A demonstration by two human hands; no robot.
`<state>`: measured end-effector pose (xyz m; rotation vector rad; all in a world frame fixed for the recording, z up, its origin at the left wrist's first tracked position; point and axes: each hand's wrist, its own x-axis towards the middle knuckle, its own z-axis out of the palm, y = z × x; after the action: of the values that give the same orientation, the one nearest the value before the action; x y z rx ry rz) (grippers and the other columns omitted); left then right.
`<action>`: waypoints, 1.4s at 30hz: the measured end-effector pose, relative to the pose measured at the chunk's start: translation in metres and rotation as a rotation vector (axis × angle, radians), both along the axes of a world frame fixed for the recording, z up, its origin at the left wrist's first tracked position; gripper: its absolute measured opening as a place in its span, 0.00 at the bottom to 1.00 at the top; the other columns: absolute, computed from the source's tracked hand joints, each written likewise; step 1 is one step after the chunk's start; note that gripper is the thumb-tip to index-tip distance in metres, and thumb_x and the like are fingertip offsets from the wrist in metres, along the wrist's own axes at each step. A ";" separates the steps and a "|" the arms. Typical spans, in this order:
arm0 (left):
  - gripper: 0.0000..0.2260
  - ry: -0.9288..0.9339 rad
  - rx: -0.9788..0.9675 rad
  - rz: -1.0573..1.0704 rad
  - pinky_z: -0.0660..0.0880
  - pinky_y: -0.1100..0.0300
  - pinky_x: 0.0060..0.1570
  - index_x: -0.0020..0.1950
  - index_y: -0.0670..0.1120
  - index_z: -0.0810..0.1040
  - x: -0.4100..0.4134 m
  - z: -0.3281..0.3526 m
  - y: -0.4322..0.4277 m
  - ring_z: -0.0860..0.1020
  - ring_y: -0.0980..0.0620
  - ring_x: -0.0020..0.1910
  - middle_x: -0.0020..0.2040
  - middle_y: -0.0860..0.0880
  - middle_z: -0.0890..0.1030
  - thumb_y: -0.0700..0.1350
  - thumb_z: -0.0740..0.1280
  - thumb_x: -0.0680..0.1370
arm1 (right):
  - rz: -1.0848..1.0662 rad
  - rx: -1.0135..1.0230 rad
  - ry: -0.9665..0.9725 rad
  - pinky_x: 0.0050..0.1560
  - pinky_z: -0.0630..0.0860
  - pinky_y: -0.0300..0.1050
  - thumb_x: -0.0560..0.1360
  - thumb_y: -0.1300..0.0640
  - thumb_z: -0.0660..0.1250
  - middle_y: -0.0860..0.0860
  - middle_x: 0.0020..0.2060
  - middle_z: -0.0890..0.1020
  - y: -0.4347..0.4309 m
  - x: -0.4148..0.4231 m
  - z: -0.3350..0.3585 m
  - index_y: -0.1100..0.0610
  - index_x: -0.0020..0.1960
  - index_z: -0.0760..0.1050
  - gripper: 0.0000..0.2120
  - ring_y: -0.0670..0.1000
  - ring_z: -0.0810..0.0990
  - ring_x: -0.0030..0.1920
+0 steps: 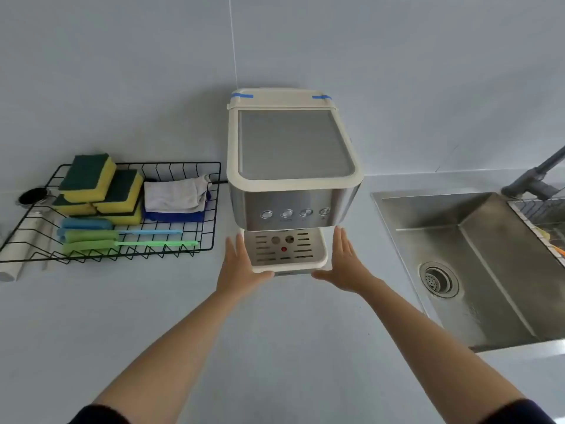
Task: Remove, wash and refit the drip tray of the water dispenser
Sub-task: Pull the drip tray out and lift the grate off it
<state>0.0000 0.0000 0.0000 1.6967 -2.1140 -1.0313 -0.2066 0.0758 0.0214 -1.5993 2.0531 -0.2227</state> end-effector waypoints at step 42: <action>0.53 0.089 0.074 -0.040 0.69 0.54 0.62 0.75 0.48 0.45 -0.004 -0.003 0.002 0.64 0.47 0.68 0.72 0.48 0.57 0.44 0.78 0.61 | -0.112 -0.119 -0.255 0.46 0.72 0.38 0.57 0.53 0.79 0.48 0.53 0.63 -0.023 0.006 -0.031 0.55 0.63 0.59 0.42 0.48 0.66 0.52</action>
<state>-0.0039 0.0021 -0.0033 1.6156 -2.0856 -1.1878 -0.2007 0.0524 -0.0100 -1.4404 1.9618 -0.5695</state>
